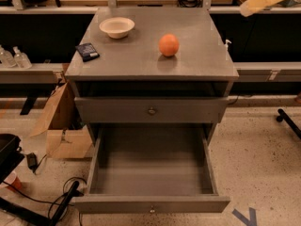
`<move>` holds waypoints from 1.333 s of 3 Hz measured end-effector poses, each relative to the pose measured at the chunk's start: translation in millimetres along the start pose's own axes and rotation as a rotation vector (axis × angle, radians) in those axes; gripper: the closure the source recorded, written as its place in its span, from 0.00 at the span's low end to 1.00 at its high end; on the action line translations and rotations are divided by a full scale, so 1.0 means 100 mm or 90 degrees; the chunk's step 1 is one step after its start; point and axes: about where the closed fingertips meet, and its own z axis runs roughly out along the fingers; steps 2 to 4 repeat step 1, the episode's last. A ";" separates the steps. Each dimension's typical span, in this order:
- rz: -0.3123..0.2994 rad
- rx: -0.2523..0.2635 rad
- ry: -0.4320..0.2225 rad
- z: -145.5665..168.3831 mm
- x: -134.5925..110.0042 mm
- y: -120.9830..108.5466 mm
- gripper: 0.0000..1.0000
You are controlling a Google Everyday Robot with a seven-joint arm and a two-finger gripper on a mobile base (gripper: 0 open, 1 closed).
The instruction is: Pick orange from middle drawer and place on counter
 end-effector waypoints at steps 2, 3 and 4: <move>0.003 0.094 -0.066 -0.78 -0.05 0.03 0.00; 0.003 0.094 -0.066 -0.78 -0.05 0.03 0.00; 0.003 0.094 -0.066 -0.78 -0.05 0.03 0.00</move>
Offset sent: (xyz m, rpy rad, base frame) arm 0.0000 0.0000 0.0000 0.0000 0.0000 0.0000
